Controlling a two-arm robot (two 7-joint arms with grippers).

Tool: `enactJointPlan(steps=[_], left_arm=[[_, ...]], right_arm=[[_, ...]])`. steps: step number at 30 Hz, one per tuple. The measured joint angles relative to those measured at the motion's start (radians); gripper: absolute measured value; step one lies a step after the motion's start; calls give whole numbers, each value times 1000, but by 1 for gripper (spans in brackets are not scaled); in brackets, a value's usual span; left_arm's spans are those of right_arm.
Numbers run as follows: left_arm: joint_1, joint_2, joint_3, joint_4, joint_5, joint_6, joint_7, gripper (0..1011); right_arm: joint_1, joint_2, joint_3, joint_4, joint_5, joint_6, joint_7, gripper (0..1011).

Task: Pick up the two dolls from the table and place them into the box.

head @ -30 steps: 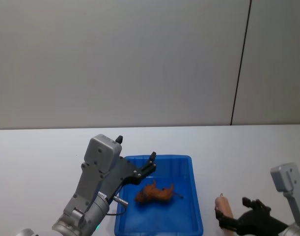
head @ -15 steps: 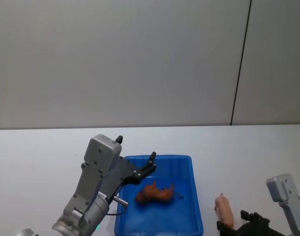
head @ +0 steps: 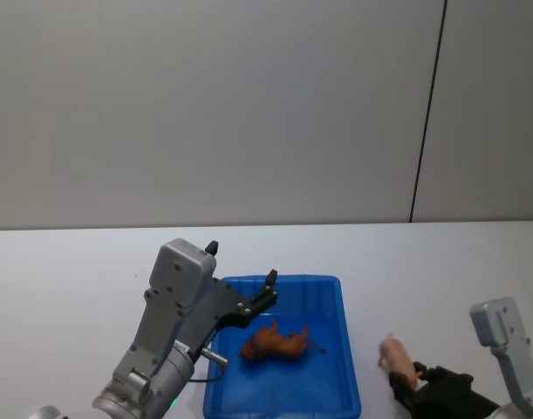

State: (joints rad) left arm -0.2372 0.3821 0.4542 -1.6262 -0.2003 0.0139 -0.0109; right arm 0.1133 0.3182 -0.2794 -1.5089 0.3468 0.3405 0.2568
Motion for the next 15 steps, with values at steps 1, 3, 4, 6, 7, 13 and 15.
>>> enactJointPlan(steps=[1,3,4,6,7,13,15], left_arm=[[0,0,0,0,0,0,0,1003],[0,0,0,0,0,0,0,1003],[0,0,0,0,0,0,0,1003],[0,0,0,0,0,0,0,1003],[0,0,0,0,0,0,0,1003],[0,0,0,0,0,0,0,1003],[0,0,0,0,0,0,0,1003]], right_arm=[[1,-1,0,0,0,-2,-2,430],[5,-4,0,0,1,-8,-8,372],[5,-4,0,0,1,-11,-10,345],[7,-5,1,-1,0,-16,-14,338],[8,-6,1,-4,-2,-23,-19,334],[13,-7,3,-25,-16,-56,-32,334],[16,-7,4,-33,-21,-65,-34,334]])
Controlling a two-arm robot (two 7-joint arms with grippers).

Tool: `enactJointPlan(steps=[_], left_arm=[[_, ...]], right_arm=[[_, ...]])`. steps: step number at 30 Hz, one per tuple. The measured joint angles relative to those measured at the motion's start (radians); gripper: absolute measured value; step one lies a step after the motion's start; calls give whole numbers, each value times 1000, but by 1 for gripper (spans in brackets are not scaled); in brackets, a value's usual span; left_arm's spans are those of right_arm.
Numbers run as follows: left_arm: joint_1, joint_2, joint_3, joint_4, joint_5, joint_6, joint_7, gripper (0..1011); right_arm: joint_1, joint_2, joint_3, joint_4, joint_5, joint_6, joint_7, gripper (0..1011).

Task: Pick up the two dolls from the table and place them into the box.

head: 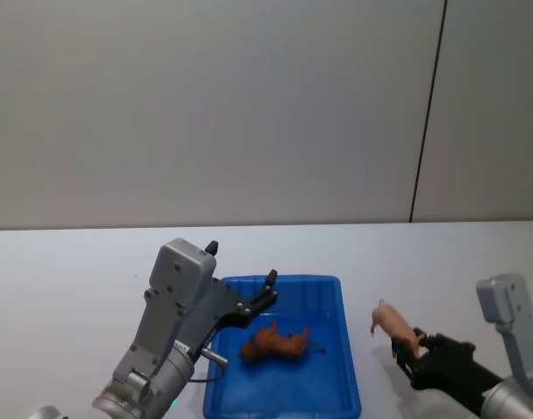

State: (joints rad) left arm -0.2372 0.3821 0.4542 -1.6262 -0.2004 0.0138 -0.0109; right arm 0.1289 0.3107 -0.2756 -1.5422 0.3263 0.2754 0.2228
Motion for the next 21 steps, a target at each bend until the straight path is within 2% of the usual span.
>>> enactJointPlan(steps=[6,13,21], left_arm=[[0,0,0,0,0,0,0,1003],[0,0,0,0,0,0,0,1003],[0,0,0,0,0,0,0,1003]], right_arm=[[17,-6,1,-32,-15,-27,9,334],[53,-23,-5,-52,-30,-35,57,334],[116,-63,-28,-31,-51,8,134,334]])
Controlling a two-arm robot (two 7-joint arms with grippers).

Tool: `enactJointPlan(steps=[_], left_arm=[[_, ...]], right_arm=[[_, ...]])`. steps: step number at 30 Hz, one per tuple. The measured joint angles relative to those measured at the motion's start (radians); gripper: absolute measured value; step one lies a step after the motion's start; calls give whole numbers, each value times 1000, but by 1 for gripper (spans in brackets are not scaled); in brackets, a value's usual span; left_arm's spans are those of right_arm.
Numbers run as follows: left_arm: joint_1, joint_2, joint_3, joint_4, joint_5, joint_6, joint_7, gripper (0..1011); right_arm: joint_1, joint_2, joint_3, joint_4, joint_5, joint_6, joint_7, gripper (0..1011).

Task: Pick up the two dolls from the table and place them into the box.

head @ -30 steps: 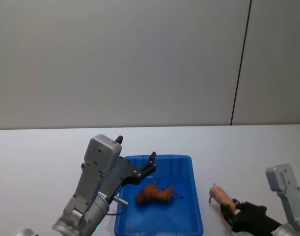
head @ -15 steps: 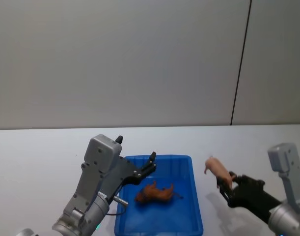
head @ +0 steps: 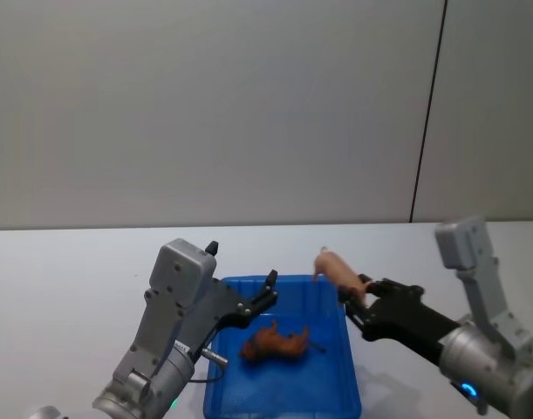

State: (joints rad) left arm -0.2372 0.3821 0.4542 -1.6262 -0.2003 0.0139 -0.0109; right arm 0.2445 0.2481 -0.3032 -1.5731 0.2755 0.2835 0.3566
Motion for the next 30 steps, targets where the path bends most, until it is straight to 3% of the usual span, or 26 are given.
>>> enactJointPlan(steps=[4,9,18,24,30], left_arm=[[0,0,0,0,0,0,0,1003],[0,0,0,0,0,0,0,1003],[0,0,0,0,0,0,0,1003],[0,0,0,0,0,0,0,1003],[0,0,0,0,0,0,0,1003]], right_arm=[[28,-22,-14,27,-9,28,27,387],[60,-51,-34,70,-23,56,58,567],[74,-63,-49,92,-41,62,82,821],[56,-42,-48,66,-55,37,89,998],[8,6,-31,11,-51,-9,83,1001]])
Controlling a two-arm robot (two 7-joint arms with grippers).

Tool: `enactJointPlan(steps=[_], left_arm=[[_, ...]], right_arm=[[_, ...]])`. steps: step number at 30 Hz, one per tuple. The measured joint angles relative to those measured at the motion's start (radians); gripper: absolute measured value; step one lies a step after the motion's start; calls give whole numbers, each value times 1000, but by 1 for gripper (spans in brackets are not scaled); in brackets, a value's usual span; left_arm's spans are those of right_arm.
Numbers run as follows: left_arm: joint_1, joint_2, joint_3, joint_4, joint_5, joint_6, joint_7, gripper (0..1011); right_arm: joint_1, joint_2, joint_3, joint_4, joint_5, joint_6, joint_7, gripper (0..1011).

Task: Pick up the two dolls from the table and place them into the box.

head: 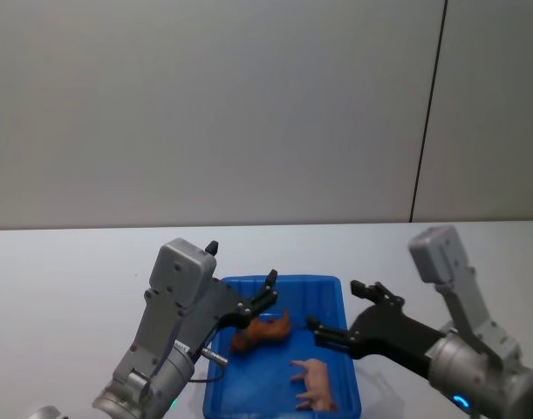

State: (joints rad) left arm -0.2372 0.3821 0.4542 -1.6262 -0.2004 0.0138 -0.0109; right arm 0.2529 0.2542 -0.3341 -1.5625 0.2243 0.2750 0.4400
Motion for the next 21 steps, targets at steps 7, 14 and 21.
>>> enactJointPlan(steps=[7,14,21], left_arm=[[0,0,0,0,0,0,0,1003],[0,0,0,0,0,0,0,1003],[3,2,-2,-2,5,-1,1,1003]], right_arm=[[-62,58,25,-48,31,-51,-24,1001],[-113,104,46,-81,63,-98,-49,1001],[-143,131,57,-99,80,-124,-63,1001]])
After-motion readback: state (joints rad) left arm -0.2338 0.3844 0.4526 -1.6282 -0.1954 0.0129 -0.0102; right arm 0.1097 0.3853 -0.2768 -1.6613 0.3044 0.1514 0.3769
